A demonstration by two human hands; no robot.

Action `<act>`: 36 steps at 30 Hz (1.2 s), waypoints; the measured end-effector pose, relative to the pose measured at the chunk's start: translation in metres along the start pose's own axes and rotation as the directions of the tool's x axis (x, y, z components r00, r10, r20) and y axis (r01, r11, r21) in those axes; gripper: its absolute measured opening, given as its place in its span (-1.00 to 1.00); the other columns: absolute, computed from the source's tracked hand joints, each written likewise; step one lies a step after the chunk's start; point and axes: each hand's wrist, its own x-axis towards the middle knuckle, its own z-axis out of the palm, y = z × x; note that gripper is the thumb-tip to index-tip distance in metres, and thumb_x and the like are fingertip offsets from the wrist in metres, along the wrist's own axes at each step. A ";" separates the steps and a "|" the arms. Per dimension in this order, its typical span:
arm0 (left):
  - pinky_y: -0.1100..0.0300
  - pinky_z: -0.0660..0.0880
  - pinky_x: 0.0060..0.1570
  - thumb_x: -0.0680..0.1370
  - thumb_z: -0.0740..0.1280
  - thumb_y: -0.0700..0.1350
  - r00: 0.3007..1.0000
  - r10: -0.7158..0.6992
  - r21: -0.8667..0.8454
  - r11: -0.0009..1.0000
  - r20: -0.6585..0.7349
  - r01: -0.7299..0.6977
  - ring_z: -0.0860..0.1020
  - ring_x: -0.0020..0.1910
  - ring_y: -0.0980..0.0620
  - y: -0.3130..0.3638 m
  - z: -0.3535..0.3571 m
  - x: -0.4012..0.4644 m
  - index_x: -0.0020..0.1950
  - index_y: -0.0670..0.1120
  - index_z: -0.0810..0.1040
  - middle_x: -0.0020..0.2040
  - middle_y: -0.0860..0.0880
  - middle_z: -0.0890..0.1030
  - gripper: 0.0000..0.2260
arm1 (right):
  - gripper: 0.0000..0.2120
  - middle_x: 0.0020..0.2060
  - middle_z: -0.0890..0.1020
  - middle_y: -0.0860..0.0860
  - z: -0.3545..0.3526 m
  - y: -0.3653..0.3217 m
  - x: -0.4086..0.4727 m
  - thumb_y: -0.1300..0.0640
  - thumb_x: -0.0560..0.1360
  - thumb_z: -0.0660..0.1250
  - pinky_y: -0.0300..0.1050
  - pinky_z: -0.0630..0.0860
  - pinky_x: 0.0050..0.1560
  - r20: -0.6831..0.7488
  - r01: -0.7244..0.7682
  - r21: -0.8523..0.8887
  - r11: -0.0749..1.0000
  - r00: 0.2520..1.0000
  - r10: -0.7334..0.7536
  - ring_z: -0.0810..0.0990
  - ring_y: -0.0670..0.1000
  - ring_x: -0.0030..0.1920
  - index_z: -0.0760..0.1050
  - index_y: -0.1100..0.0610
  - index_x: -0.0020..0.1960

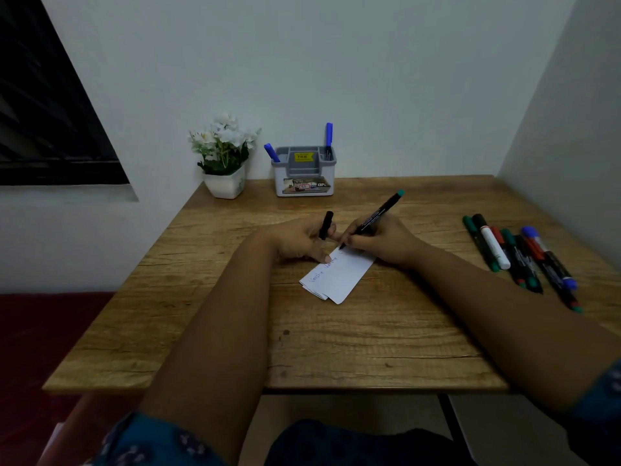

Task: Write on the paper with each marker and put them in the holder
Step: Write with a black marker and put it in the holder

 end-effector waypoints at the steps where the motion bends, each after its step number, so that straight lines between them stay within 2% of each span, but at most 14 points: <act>1: 0.29 0.30 -0.37 0.45 0.45 -0.32 1.000 -0.004 0.007 1.000 -0.001 0.004 0.38 -0.46 0.27 0.001 0.000 -0.001 -0.05 0.01 0.37 -0.22 0.10 0.43 -0.67 | -0.95 -0.16 0.70 -0.07 0.000 0.000 0.000 0.14 0.45 0.44 0.09 0.55 0.11 0.005 0.005 -0.018 1.000 1.000 -0.004 0.63 -0.05 -0.03 0.69 0.04 -0.15; 4: 0.08 0.49 -0.18 0.45 0.45 -0.30 1.000 -0.022 -0.006 1.000 -0.009 0.022 0.58 -0.20 0.03 0.004 0.002 -0.003 0.05 -0.04 0.40 0.04 -0.13 0.55 -0.68 | -0.94 -0.18 0.70 -0.07 0.000 0.000 0.000 0.14 0.43 0.44 0.11 0.55 0.08 0.047 0.012 -0.057 0.998 0.999 -0.009 0.62 -0.04 -0.04 0.69 0.02 -0.17; 8: -0.14 0.30 0.25 0.47 0.44 -0.30 0.998 -0.056 0.030 0.998 -0.038 0.057 0.23 0.32 -0.34 0.008 0.004 -0.007 0.20 -0.10 0.43 0.38 -0.39 0.26 -0.64 | -0.91 -0.19 0.71 0.00 -0.002 -0.001 -0.002 0.18 0.43 0.42 0.08 0.56 0.08 0.001 0.010 0.017 1.000 1.000 -0.010 0.63 0.02 -0.04 0.69 0.07 -0.19; 12: -0.01 0.44 -0.02 0.47 0.44 -0.31 0.999 -0.024 0.023 0.999 -0.022 0.024 0.51 0.02 -0.20 0.010 0.005 -0.009 0.11 -0.08 0.44 0.19 0.07 0.18 -0.69 | -0.94 -0.17 0.71 0.00 -0.001 0.000 -0.001 0.19 0.44 0.42 -0.01 0.56 0.05 -0.011 0.011 -0.001 1.000 1.000 -0.011 0.63 -0.03 -0.06 0.69 0.11 -0.15; 14: 0.00 0.45 -0.15 0.47 0.43 -0.32 0.999 -0.025 0.028 0.999 -0.024 0.025 0.53 -0.15 -0.15 0.011 0.005 -0.009 0.08 -0.06 0.42 0.30 -0.22 0.29 -0.69 | -0.94 -0.17 0.70 0.00 0.000 0.001 0.000 0.18 0.44 0.43 -0.02 0.55 0.03 -0.002 0.018 -0.042 0.999 1.000 -0.018 0.62 -0.03 -0.06 0.69 0.10 -0.14; 16: 0.06 0.46 -0.26 0.47 0.43 -0.33 1.000 -0.013 0.032 0.999 -0.018 0.014 0.55 -0.26 -0.05 0.009 0.004 -0.009 0.11 -0.07 0.42 -0.14 -0.06 0.51 -0.69 | -0.95 -0.17 0.70 -0.02 0.000 0.001 0.001 0.17 0.43 0.44 -0.03 0.54 0.02 0.004 0.019 -0.065 0.998 1.000 -0.019 0.62 -0.04 -0.05 0.69 0.07 -0.15; 19: 0.29 0.40 -0.43 0.47 0.43 -0.33 1.000 -0.026 0.019 0.999 -0.010 0.026 0.47 -0.46 0.16 0.010 0.003 -0.009 0.01 0.03 0.43 0.19 -0.01 0.21 -0.68 | -0.95 -0.17 0.70 0.00 -0.001 0.001 0.001 0.14 0.43 0.45 0.00 0.54 0.01 0.014 0.010 -0.054 0.998 1.000 -0.009 0.62 -0.02 -0.05 0.69 0.04 -0.17; 20: 0.25 0.42 -0.40 0.47 0.43 -0.33 0.999 -0.030 0.020 0.999 -0.013 0.031 0.45 -0.45 0.11 0.010 0.002 -0.009 -0.01 0.05 0.43 -0.16 0.16 0.22 -0.68 | -0.95 -0.17 0.70 0.01 -0.001 0.001 0.001 0.13 0.43 0.45 0.01 0.54 0.01 0.014 0.011 -0.057 0.998 1.000 -0.010 0.62 0.00 -0.05 0.69 0.04 -0.17; 21: 0.14 0.48 -0.32 0.46 0.43 -0.33 0.999 -0.032 0.019 0.999 -0.020 0.032 0.49 -0.35 -0.05 0.009 0.002 -0.008 -0.02 0.05 0.44 -0.08 -0.20 0.51 -0.68 | -0.95 -0.17 0.70 0.01 -0.001 0.001 0.000 0.13 0.43 0.45 0.02 0.55 0.00 0.011 0.014 -0.061 0.998 1.000 -0.014 0.62 0.00 -0.06 0.69 0.04 -0.16; 25: -0.21 0.30 0.24 0.47 0.44 -0.30 0.997 -0.070 0.057 0.996 -0.043 0.073 0.24 0.30 -0.37 0.011 0.005 -0.010 0.11 -0.02 0.44 0.37 -0.42 0.26 -0.67 | -0.93 -0.19 0.70 -0.01 -0.001 0.002 0.000 0.16 0.43 0.43 0.01 0.55 0.01 -0.005 0.013 -0.052 0.999 1.000 -0.013 0.62 -0.03 -0.07 0.69 0.04 -0.19; 29: -0.02 0.47 -0.14 0.46 0.45 -0.28 0.999 -0.034 0.042 0.999 -0.028 0.035 0.54 -0.17 -0.12 0.009 0.004 -0.007 0.00 0.05 0.41 0.07 0.09 0.31 -0.68 | -0.94 -0.17 0.71 0.00 -0.002 0.002 0.000 0.14 0.44 0.43 -0.01 0.56 0.03 -0.015 0.000 -0.012 1.000 1.000 -0.001 0.63 -0.02 -0.05 0.68 0.04 -0.19; 31: 0.19 0.38 -0.27 0.46 0.45 -0.28 0.999 -0.022 0.057 0.998 -0.029 0.023 0.48 -0.29 0.03 0.007 0.003 -0.005 -0.03 0.07 0.43 0.32 -0.27 0.42 -0.69 | -0.93 -0.18 0.70 0.00 0.000 0.002 0.000 0.14 0.43 0.44 -0.04 0.54 0.00 -0.013 0.013 -0.044 0.999 1.000 -0.013 0.62 -0.02 -0.06 0.68 0.01 -0.20; 33: 0.15 0.45 -0.18 0.46 0.46 -0.27 0.999 -0.006 0.074 0.997 -0.038 0.009 0.53 -0.12 -0.17 0.006 0.003 -0.004 -0.04 0.08 0.41 0.38 -0.26 0.39 -0.68 | -0.93 -0.19 0.70 0.02 0.000 0.003 0.000 0.15 0.43 0.44 -0.04 0.54 -0.03 -0.012 0.012 -0.057 0.998 1.000 -0.013 0.62 0.00 -0.07 0.68 0.02 -0.20; 36: 0.20 0.41 -0.24 0.46 0.45 -0.27 0.999 0.016 0.068 0.998 -0.030 -0.014 0.50 -0.35 0.19 0.005 0.002 -0.004 -0.06 0.10 0.41 0.39 -0.22 0.41 -0.68 | -0.94 -0.18 0.70 0.00 -0.002 0.003 0.001 0.10 0.42 0.44 -0.04 0.54 -0.01 -0.014 0.004 -0.053 0.999 1.000 -0.005 0.62 0.00 -0.05 0.68 0.05 -0.18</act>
